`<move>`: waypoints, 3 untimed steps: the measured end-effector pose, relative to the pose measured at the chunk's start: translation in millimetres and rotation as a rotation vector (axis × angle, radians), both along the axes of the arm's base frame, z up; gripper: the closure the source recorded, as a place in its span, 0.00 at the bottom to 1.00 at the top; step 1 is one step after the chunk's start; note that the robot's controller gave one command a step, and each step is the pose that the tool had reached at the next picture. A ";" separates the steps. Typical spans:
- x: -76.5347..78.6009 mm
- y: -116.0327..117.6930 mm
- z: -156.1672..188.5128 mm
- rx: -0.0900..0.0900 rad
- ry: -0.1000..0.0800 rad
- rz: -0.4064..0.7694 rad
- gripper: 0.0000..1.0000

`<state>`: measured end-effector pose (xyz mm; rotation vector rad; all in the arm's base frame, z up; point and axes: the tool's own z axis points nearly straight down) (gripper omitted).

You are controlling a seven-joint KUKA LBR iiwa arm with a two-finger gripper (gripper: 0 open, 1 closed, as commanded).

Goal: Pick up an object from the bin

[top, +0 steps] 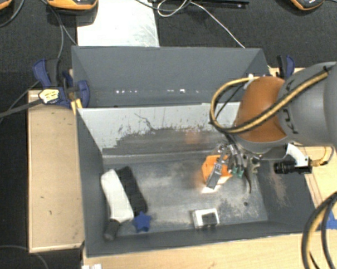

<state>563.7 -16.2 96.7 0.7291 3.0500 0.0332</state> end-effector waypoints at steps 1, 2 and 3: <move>2.5 -4.2 9.5 0.007 -0.009 -0.044 1.00; -8.5 -18.7 52.6 0.000 -0.005 -0.064 1.00; -4.1 -8.2 141.5 0.006 -0.004 -0.089 1.00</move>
Offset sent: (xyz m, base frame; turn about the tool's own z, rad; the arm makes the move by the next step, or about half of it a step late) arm -0.0099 -0.0182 0.0503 0.0680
